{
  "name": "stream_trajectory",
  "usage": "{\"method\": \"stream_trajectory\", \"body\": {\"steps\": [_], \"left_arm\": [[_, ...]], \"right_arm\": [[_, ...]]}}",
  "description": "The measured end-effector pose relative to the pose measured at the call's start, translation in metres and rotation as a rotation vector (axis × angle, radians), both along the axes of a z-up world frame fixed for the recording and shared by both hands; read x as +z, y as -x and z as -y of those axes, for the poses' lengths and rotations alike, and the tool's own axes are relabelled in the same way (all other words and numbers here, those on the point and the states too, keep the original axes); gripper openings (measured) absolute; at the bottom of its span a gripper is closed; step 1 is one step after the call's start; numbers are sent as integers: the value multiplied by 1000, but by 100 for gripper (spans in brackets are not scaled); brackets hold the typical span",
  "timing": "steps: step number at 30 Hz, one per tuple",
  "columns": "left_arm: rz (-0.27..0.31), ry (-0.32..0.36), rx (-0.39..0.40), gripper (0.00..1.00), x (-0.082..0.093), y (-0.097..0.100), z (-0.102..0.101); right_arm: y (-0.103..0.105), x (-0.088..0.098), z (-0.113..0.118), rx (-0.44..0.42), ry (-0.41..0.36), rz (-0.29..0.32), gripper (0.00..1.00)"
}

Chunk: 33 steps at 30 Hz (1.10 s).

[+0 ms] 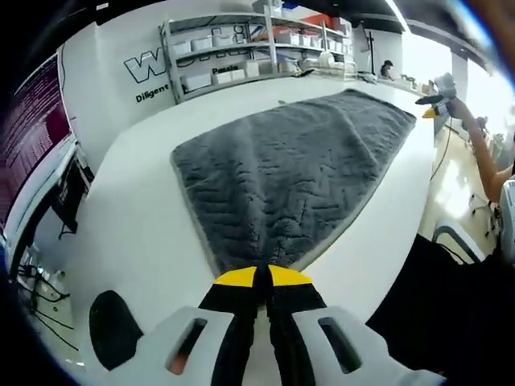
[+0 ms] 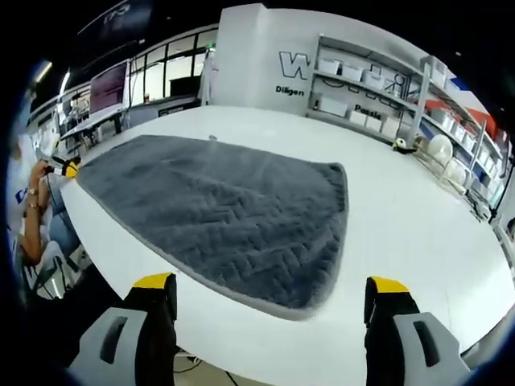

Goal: Open the folded towel by lifting each exposed corner and separating the folded layers until the towel lies flat within the target outline without major curled edges

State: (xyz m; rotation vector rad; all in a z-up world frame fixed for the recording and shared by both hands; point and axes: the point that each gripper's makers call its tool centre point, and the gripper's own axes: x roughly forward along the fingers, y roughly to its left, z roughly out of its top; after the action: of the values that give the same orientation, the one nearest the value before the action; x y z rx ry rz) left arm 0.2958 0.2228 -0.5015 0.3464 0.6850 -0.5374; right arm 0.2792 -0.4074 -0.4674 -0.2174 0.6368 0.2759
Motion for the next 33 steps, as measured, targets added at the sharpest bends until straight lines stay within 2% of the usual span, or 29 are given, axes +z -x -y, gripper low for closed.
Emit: {"method": "stream_trajectory", "body": {"steps": [7,8,10,13,15,20,22,25,29,32,33], "left_arm": [[-2,-22,55,3,0,2,-19],[9,-14,43,4,0,2,-17],[14,55,22,4,1,4,-12],[31,70,25,9,4,7,-17],[69,93,32,16,13,5,-15],[177,243,-20,27,48,1,5],[223,281,12,37,59,-9,6],[251,272,52,46,66,-26,4],[305,333,73,56,83,-51,11],[305,368,88,73,89,-69,17],[297,372,92,81,89,-77,20]], "right_arm": [[0,-2,0,1,-1,-9,99],[0,-2,0,1,0,-11,99],[1,-2,-1,2,2,-9,99],[1,-2,1,-2,-4,-8,99],[1,-3,3,-10,-4,-9,99],[1,-3,-1,-4,-6,-9,99],[0,-3,-4,3,-9,-6,99],[-2,-3,-7,12,-11,-10,99],[-4,0,-9,20,-9,-9,99],[-7,3,-10,22,-11,-1,99],[-7,3,-11,24,-10,-2,99]]}}
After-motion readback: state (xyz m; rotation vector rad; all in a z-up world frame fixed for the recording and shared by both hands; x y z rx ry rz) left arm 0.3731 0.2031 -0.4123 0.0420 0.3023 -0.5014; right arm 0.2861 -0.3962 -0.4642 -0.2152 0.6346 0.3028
